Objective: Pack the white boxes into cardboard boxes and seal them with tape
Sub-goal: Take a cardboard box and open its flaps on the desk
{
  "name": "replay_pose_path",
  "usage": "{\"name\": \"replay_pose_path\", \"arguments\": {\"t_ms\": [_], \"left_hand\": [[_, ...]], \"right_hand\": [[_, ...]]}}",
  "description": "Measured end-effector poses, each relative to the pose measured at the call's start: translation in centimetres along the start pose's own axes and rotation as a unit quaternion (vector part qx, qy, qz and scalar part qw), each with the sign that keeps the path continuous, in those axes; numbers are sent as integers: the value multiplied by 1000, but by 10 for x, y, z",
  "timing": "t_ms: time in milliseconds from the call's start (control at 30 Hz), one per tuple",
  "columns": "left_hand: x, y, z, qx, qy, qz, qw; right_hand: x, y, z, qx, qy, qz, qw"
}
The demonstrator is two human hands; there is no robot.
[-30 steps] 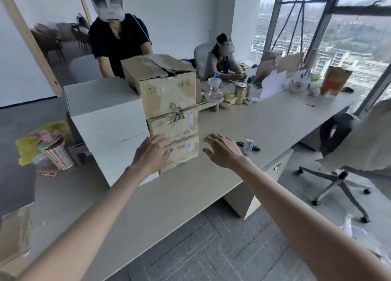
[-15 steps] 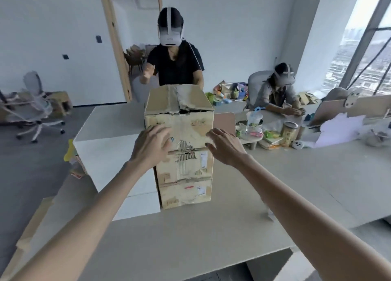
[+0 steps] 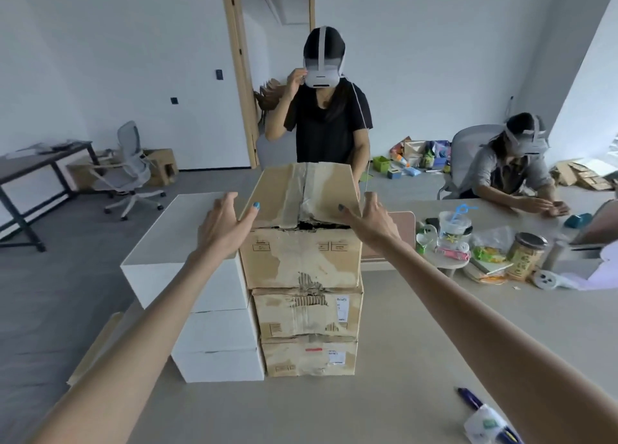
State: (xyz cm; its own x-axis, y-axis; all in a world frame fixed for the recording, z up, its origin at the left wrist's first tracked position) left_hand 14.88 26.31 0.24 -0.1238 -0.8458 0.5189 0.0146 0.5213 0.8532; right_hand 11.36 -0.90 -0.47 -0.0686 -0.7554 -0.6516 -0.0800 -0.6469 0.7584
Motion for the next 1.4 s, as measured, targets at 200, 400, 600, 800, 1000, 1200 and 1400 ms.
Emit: {"name": "replay_pose_path", "arguments": {"t_ms": [200,400,600,800,1000,1200,1400], "left_hand": [[-13,-11,-28,-99,65,216,969],[-18,-33,-34,-70,14,316,946],[22,-42,-18,-29,-47,333,941],[102,-84,5,-14,-82,338,937],[204,-164,37,-2,-83,364,928],[290,-277,82,-48,-56,371,926],[349,-379,123,-117,-21,370,922]], "right_hand": [[16,-17,-23,-125,-29,-396,909],[22,-28,-22,-114,7,-492,863],[44,-1,-11,-98,20,-522,847],[114,57,9,-70,54,-524,847],[217,125,41,-85,78,-524,844],[349,186,84,-98,45,-506,856],[472,203,130,-94,-12,-506,858]]}}
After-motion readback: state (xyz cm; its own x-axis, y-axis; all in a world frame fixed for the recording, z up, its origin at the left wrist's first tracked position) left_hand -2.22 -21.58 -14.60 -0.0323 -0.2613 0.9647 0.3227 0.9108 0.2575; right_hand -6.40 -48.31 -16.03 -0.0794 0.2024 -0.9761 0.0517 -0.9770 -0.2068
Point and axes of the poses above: each hand's wrist, its own z-axis away from the middle knuckle, its own y-axis out of the back of the hand, x = y × z, the point moved 1 cm from there along -z, towards the middle knuckle, and after that the axes turned 15 degrees about -x, right-handed, at the moved point
